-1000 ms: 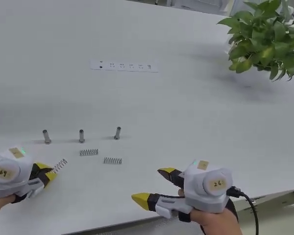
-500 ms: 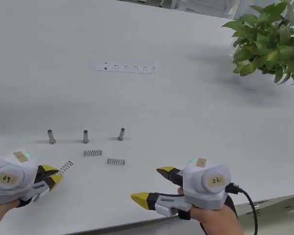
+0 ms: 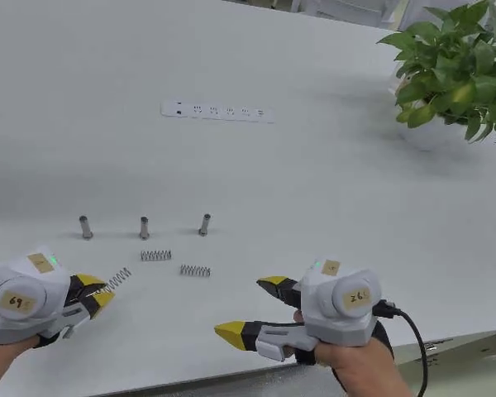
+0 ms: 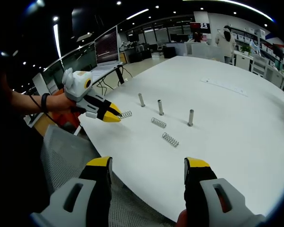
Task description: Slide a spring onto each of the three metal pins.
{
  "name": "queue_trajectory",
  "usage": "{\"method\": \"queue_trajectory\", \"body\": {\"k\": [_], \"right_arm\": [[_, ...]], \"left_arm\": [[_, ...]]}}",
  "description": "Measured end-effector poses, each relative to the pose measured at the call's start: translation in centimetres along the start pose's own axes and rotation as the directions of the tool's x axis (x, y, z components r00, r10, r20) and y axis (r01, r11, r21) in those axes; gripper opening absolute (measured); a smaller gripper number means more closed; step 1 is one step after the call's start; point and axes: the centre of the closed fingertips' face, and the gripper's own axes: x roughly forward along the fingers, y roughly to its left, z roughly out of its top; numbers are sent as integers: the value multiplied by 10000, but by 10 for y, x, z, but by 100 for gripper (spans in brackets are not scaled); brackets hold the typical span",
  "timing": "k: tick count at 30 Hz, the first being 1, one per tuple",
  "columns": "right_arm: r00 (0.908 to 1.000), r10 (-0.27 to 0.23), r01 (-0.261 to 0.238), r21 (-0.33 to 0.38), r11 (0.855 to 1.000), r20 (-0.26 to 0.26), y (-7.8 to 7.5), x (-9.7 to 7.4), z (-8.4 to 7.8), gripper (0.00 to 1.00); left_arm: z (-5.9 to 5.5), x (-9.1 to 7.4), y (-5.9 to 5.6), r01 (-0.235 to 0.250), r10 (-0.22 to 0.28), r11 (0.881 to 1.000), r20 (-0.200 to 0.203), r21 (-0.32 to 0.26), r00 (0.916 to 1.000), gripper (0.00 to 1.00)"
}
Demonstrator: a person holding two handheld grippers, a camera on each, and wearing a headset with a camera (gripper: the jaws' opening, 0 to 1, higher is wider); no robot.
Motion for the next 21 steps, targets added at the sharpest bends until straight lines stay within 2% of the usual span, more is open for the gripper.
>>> {"method": "queue_trajectory", "body": {"k": [7, 13, 21], "right_arm": [[10000, 32, -32, -33, 10000, -39, -4, 0, -1, 60], [9999, 81, -82, -89, 9999, -89, -5, 5, 2, 57], [9981, 600, -603, -239, 9979, -131, 8, 19, 11, 56]], "left_arm": [[5, -3, -5, 107, -107, 9999, 65, 51, 9999, 2], [7, -4, -2, 165, -166, 9997, 92, 178, 9998, 2], [5, -6, -2, 322, -326, 9987, 85, 404, 9994, 2]]}}
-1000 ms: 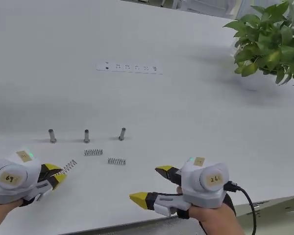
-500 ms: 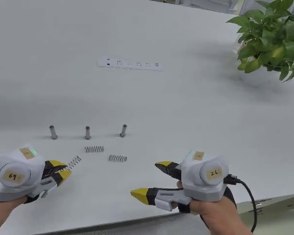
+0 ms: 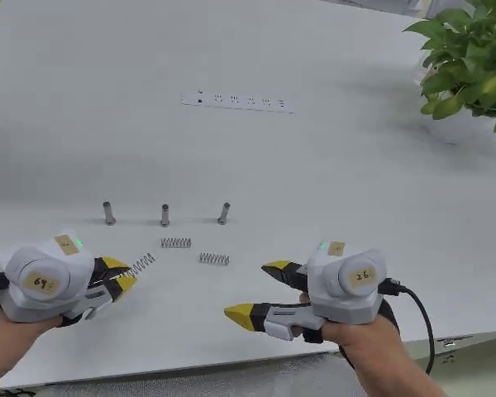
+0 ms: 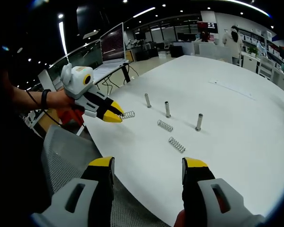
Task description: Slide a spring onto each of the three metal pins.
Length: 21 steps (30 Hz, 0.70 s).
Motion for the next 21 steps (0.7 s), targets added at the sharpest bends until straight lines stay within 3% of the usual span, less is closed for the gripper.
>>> {"method": "queue_trajectory", "body": {"k": [4, 12, 21], "right_arm": [[9998, 22, -21, -61, 10000, 181, 2, 6, 11, 51], [9970, 438, -460, 339, 9984, 633, 11, 18, 25, 49], [9942, 813, -838, 325, 9960, 702, 23, 28, 28, 44]], "left_arm": [[4, -1, -4, 172, -173, 9998, 90, 46, 9998, 2], [9, 0, -23, 746, -751, 9956, 71, 572, 9971, 2], [21, -1, -40, 1231, -1256, 9866, 163, 1073, 9920, 2]]}}
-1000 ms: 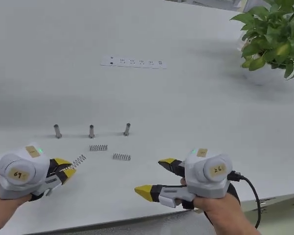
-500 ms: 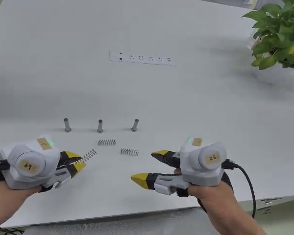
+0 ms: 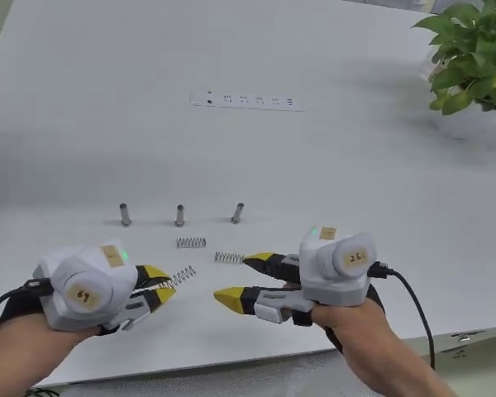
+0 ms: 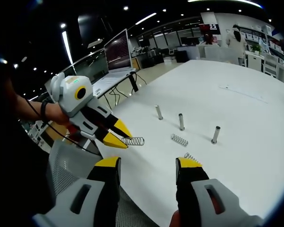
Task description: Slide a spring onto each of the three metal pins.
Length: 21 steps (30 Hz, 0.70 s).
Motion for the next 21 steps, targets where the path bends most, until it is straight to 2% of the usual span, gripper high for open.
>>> {"method": "queue_trajectory", "body": {"k": [4, 14, 21], "right_arm": [[9996, 270, -269, -15, 9996, 69, 6, 4, 3, 40], [9973, 734, -734, -31, 9973, 76, 16, 7, 5, 33], [9951, 987, -987, 57, 9951, 99, 19, 4, 1, 27]], "left_arm": [[9, 1, -9, 290, -293, 9995, 183, 126, 9994, 2], [28, 5, -29, 824, -852, 9936, 333, 775, 9958, 2], [31, 5, -37, 1122, -1157, 9878, 268, 1083, 9929, 2]]}}
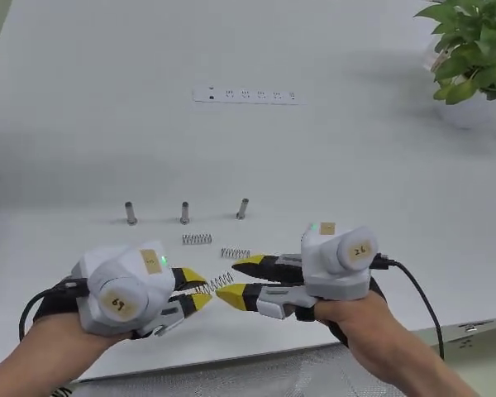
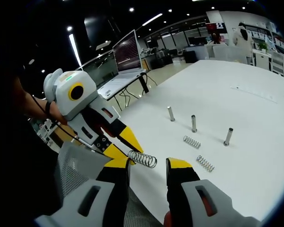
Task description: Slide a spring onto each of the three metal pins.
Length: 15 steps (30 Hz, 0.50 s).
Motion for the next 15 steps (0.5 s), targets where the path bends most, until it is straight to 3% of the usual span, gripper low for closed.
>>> {"method": "queue_trajectory", "body": {"k": [6, 15], "right_arm": [[9998, 162, -160, 173, 9997, -80, 5, 1, -7, 23], [9995, 315, -316, 316, 9990, 21, 12, 0, -11, 15]], "left_arm": [[3, 0, -6, 261, -261, 9995, -14, 203, 9997, 2], [-3, -1, -13, 650, -639, 9961, -193, 594, 9978, 2]]}}
